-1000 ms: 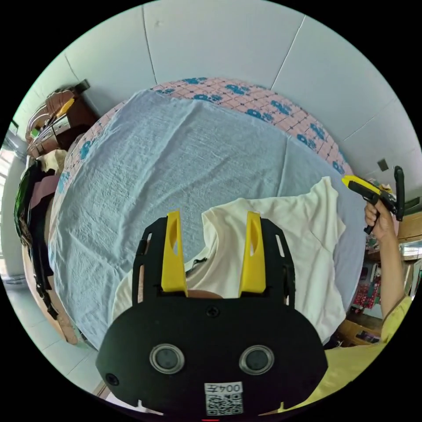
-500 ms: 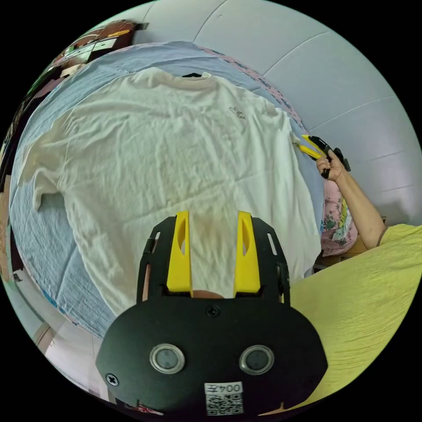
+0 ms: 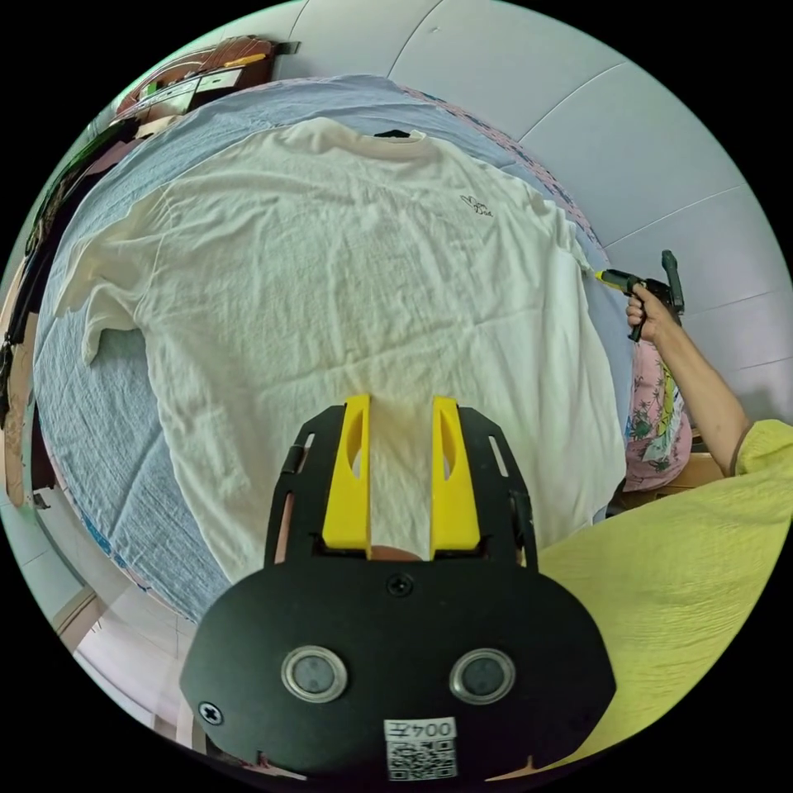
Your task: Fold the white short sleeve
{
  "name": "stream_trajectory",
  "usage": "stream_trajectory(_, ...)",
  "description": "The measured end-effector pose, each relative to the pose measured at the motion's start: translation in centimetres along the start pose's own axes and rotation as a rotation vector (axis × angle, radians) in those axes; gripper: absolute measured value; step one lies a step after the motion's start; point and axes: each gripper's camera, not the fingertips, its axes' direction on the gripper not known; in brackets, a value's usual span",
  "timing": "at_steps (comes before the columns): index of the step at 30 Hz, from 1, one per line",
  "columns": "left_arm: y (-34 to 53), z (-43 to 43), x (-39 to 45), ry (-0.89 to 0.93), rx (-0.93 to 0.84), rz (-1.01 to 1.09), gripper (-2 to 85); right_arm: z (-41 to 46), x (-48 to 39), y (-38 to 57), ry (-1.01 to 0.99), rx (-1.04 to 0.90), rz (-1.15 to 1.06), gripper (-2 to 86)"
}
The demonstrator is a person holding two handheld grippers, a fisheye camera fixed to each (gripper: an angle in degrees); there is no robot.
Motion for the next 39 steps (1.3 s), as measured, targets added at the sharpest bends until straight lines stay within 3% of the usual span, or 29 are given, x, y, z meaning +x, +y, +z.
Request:
stream_trajectory(5, 1.8, -3.2, -0.2, -0.028, 0.011, -0.011, 8.3, -5.2, 1.9, 5.4, -0.312, 0.09, -0.069, 4.8)
stream_trajectory(9, 3.4, -5.3, -0.5, -0.039, 0.039, -0.011, 5.9, -8.1, 2.3, 14.7, -0.46, 0.048, -0.141, 6.6)
stream_trajectory(14, 5.9, -8.6, -0.2, -0.067, 0.065, 0.015, 1.9, -8.8, 2.1, 32.0, -0.38, -0.037, -0.061, 7.8)
stream_trajectory(19, 10.6, -14.4, 1.1, -0.023, 0.124, 0.077, 1.0, -6.7, 0.2, 41.3, -0.346, -0.076, 0.035, 9.1)
stream_trajectory(25, 20.4, -18.1, 0.4, -0.015, 0.069, 0.123, 0.8, -2.7, -2.2, 43.5, -0.292, -0.071, 0.008, 9.7)
stream_trajectory(33, 28.0, -20.5, -0.2, -0.08, 0.04, 0.143, 0.8, -1.8, -7.3, 44.2, -0.145, -0.04, -0.102, 2.0)
stream_trajectory(39, 30.4, -23.2, 0.5, -0.109, 0.057, 0.165, 0.8, 2.0, -6.0, 45.1, -0.148, -0.11, 0.026, 1.8)
